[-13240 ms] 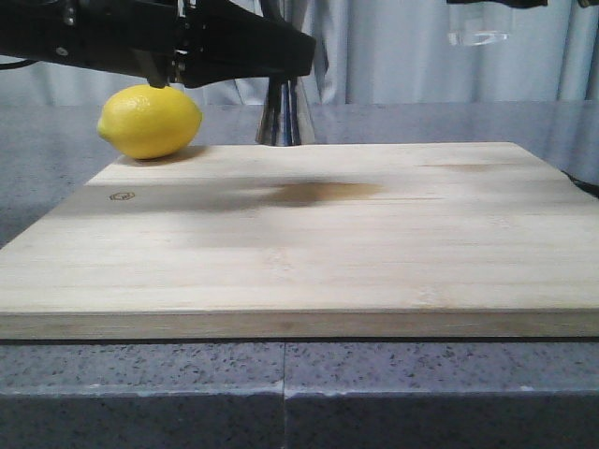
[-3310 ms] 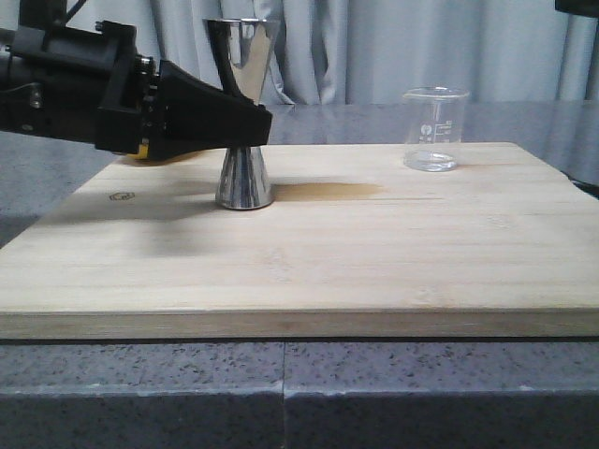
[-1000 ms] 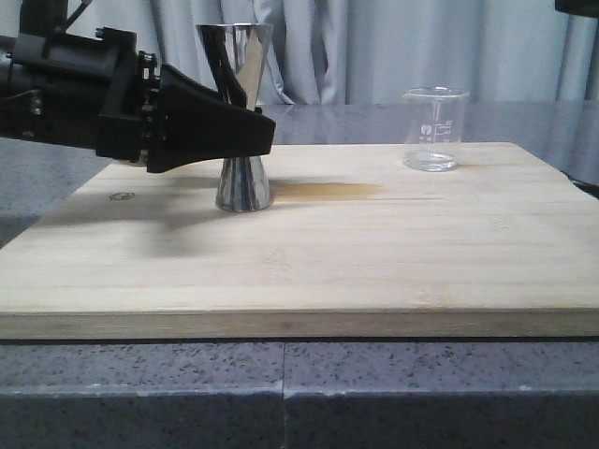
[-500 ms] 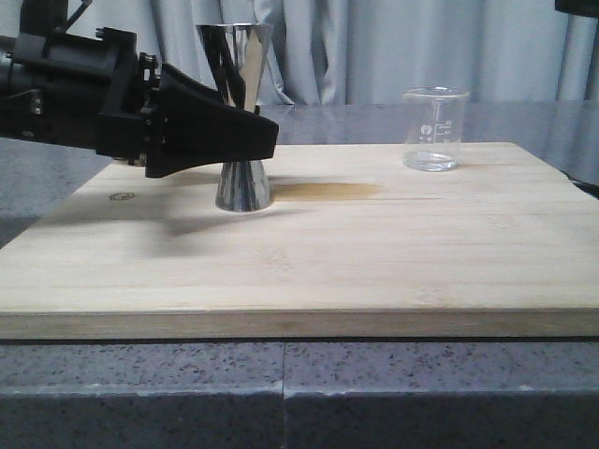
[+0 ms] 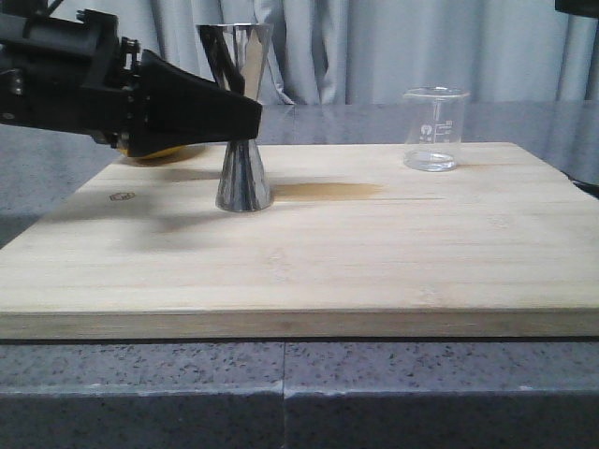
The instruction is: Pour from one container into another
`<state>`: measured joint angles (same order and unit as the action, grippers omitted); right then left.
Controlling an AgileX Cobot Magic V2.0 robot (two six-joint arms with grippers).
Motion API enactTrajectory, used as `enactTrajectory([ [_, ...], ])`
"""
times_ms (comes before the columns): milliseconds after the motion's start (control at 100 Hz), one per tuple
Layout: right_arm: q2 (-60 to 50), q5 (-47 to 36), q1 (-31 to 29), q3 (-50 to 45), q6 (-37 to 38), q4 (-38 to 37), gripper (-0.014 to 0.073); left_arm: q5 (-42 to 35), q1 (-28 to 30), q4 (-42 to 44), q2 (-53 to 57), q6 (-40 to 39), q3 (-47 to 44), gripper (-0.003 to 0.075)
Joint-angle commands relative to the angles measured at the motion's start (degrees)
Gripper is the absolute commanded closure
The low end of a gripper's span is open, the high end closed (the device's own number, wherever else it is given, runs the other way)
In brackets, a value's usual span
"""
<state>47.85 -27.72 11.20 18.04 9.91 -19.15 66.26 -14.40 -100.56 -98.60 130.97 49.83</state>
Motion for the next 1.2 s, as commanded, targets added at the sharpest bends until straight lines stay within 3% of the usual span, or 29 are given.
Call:
enactTrajectory([
  [0, -0.74, -3.92, -0.19, 1.47, -0.23, 0.41, 0.0046, 6.35, 0.93, -1.65, 3.26, -1.89, 1.09, 0.0202],
  [640, -0.74, -3.92, -0.19, 1.47, -0.23, 0.41, 0.0046, 6.35, 1.17, 6.40, 3.84, -8.52, 1.09, 0.0202],
  [1190, -0.74, -4.41, -0.19, 1.47, -0.23, 1.44, 0.0046, 6.13, 12.16, 9.27, 11.90, -15.31, 1.09, 0.0203],
])
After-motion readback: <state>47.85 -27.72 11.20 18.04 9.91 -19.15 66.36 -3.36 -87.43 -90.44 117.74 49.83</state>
